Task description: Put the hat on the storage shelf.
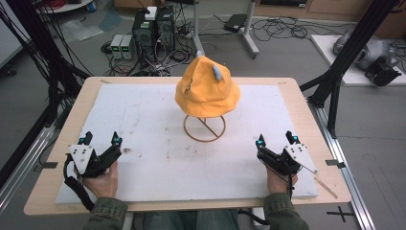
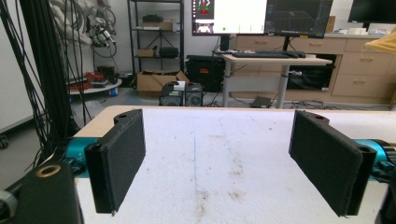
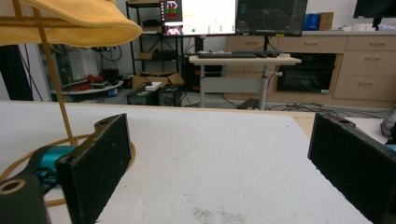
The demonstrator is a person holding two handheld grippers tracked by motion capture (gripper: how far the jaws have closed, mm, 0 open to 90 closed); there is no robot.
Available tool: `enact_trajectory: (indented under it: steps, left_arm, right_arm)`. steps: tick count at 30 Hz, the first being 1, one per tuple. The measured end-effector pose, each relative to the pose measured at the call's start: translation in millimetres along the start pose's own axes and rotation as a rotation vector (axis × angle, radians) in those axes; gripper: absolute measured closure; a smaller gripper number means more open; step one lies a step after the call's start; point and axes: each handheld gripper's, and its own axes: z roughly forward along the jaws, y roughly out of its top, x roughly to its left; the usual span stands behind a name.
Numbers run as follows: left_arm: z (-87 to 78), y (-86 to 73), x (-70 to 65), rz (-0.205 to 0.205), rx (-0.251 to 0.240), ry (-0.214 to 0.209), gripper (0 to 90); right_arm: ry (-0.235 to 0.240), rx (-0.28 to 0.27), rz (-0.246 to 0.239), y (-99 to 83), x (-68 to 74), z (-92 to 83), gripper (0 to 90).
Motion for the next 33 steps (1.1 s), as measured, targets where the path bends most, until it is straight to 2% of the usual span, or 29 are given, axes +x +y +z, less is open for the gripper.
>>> enact_trajectory:
  steps: [6, 33]
  left_arm:
    - [1.1, 0.0, -0.1, -0.003, -0.001, -0.002, 19.0]
    - [4.6, -2.3, -3.2, 0.001, 0.015, -0.019, 19.0]
  right_arm:
    - [-0.002, 0.017, 0.015, -1.3, -1.0, 1.5, 5.7]
    - [0.003, 0.025, 0.004, -2.4, -3.3, 1.3, 5.8]
